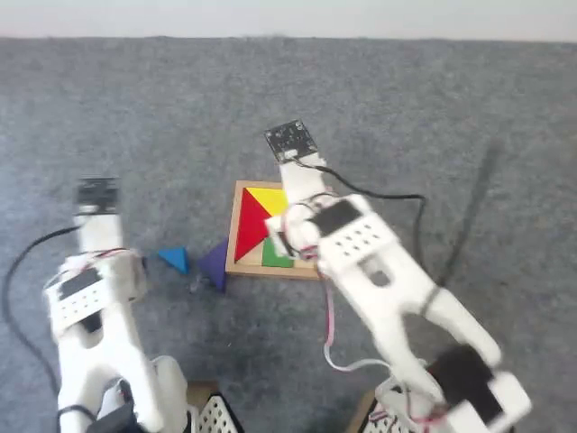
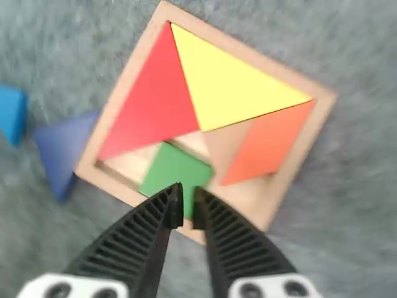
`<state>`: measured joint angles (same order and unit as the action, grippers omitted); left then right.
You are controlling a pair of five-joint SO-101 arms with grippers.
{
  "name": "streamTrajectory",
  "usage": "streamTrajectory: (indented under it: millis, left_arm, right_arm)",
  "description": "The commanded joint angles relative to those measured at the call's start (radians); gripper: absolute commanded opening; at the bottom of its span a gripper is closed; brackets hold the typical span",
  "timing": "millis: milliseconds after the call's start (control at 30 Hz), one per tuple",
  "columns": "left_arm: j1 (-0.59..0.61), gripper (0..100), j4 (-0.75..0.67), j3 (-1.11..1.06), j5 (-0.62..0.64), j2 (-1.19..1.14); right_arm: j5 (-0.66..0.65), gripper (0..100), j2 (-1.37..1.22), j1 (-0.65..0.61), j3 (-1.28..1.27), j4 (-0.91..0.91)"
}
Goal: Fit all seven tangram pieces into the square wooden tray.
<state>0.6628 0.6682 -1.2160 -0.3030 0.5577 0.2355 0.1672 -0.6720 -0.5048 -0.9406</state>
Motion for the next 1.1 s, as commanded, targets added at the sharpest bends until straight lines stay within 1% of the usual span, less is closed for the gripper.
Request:
streamTrajectory:
  millis: [0, 67, 200, 333, 433, 533, 667, 767, 900, 1000, 1067]
  left_arm:
    - [0.155, 18, -0.043, 0.107, 0.080, 0.029]
    - [0.186, 18, -0.043, 0.134, 0.080, 0.029]
    - [0.186, 18, -0.009, 0.188, 0.081, -0.006]
    - [0.163, 18, -0.006, 0.237, 0.081, -0.140]
    - [0.169, 18, -0.003, 0.303, 0.083, -0.259]
    - [0.167, 18, -0.002, 0.343, 0.084, -0.341]
    - [0.163, 18, -0.002, 0.354, 0.118, -0.353]
    - [0.161, 18, -0.002, 0.355, 0.120, -0.353]
    - [0.161, 18, -0.002, 0.354, 0.120, -0.353]
    - [0.161, 18, -0.002, 0.352, 0.120, -0.353]
    - [0.161, 18, -0.002, 0.352, 0.120, -0.353]
  right_arm:
    - [0.290, 16.0, -0.140, -0.038, 0.126, 0.031]
    - [0.344, 18.1, -0.193, -0.051, 0.157, 0.030]
    - [0.374, 17.9, -0.254, -0.090, 0.189, 0.025]
    - [0.411, 18.0, -0.305, -0.117, 0.187, 0.053]
    - [0.442, 18.0, -0.348, -0.104, 0.187, 0.059]
    - [0.443, 18.0, -0.378, -0.102, 0.196, 0.061]
    - [0.443, 18.0, -0.394, -0.104, 0.213, 0.048]
    - [0.442, 18.0, -0.392, -0.104, 0.222, 0.001]
    - [0.439, 18.0, -0.394, -0.099, 0.292, -0.134]
    - [0.397, 18.0, -0.395, -0.102, 0.338, -0.214]
    - [0.393, 18.0, -0.401, -0.102, 0.348, -0.234]
